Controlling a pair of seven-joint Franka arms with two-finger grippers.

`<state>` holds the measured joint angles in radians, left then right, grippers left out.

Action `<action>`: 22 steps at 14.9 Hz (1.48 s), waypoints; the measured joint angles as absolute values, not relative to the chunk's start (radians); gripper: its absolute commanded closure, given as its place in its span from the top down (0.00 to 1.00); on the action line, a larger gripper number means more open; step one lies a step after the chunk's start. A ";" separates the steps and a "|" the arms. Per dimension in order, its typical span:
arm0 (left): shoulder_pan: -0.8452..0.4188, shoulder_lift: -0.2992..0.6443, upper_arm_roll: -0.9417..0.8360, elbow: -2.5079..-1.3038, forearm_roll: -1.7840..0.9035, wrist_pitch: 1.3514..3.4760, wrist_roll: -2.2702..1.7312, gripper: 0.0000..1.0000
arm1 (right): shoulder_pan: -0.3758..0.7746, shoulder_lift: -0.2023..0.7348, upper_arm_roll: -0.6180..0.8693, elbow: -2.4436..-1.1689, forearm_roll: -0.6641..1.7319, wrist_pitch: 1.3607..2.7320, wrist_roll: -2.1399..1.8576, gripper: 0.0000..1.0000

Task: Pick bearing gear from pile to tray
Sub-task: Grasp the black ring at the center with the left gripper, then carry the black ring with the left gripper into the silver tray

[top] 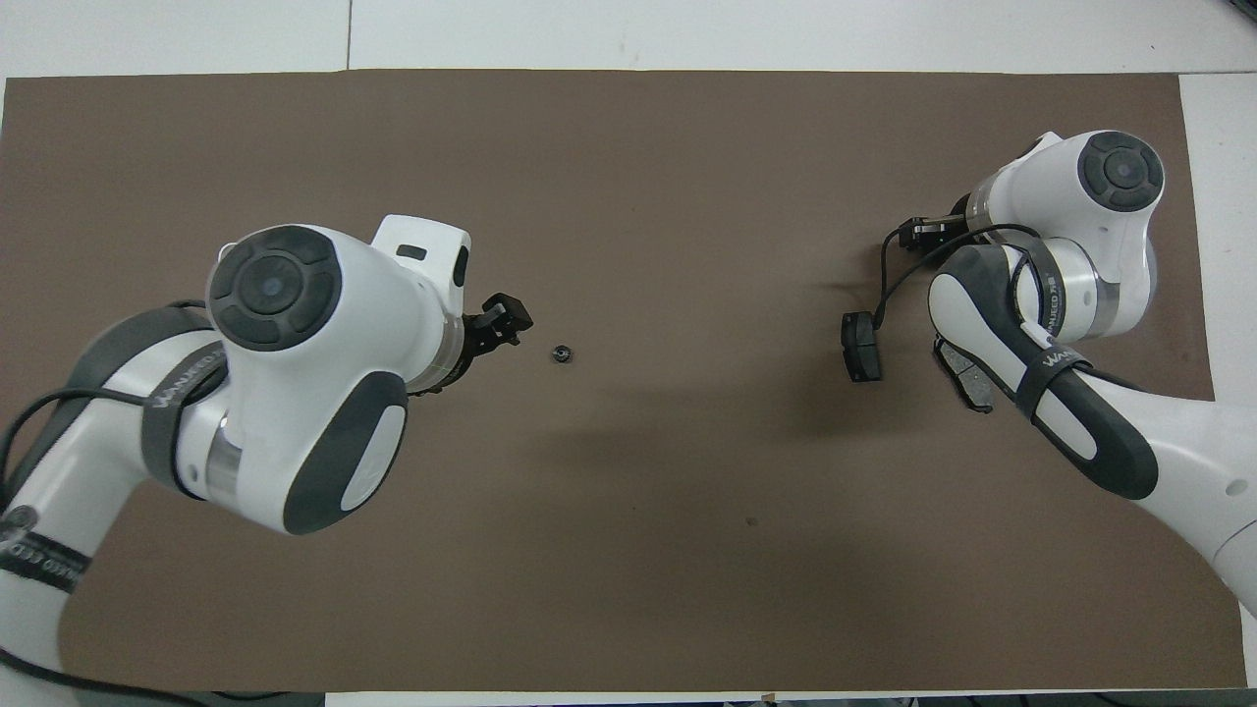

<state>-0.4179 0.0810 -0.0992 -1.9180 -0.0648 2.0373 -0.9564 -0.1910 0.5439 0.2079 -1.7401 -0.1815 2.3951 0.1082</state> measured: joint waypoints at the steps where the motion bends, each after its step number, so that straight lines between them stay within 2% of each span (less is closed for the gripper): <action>1: -0.444 0.123 -0.099 -1.909 -0.065 2.054 -0.987 1.00 | -0.191 0.543 0.208 -1.737 -0.181 2.393 0.108 0.00; 5: -0.534 0.352 -0.099 -1.763 -0.044 2.083 -1.108 1.00 | -0.192 0.541 0.208 -1.735 -0.179 2.390 0.108 0.00; 7: -0.535 0.417 -0.095 -1.740 -0.025 2.116 -1.111 0.91 | -0.192 0.541 0.208 -1.735 -0.179 2.389 0.109 0.00; 10: -0.527 0.436 -0.083 -1.745 -0.018 2.173 -1.111 0.85 | -0.192 0.541 0.208 -1.734 -0.179 2.386 0.108 0.00; 13: -0.526 0.436 -0.082 -1.772 -0.014 2.212 -1.111 0.74 | -0.192 0.541 0.208 -1.731 -0.179 2.372 0.109 0.00; 17: -0.526 0.436 -0.082 -1.823 -0.008 2.253 -1.111 0.73 | -0.192 0.541 0.209 -1.725 -0.179 2.350 0.108 0.00; 19: -0.526 0.436 -0.082 -1.833 -0.002 2.263 -1.111 0.65 | -0.191 0.540 0.209 -1.720 -0.180 2.329 0.108 0.00; 21: -0.526 0.435 -0.082 -1.834 0.000 2.267 -1.111 0.56 | -0.189 0.538 0.210 -1.690 -0.181 2.230 0.108 0.00; 22: -0.526 0.435 -0.082 -1.834 0.001 2.270 -1.111 0.46 | -0.188 0.534 0.212 -1.662 -0.181 2.169 0.108 0.00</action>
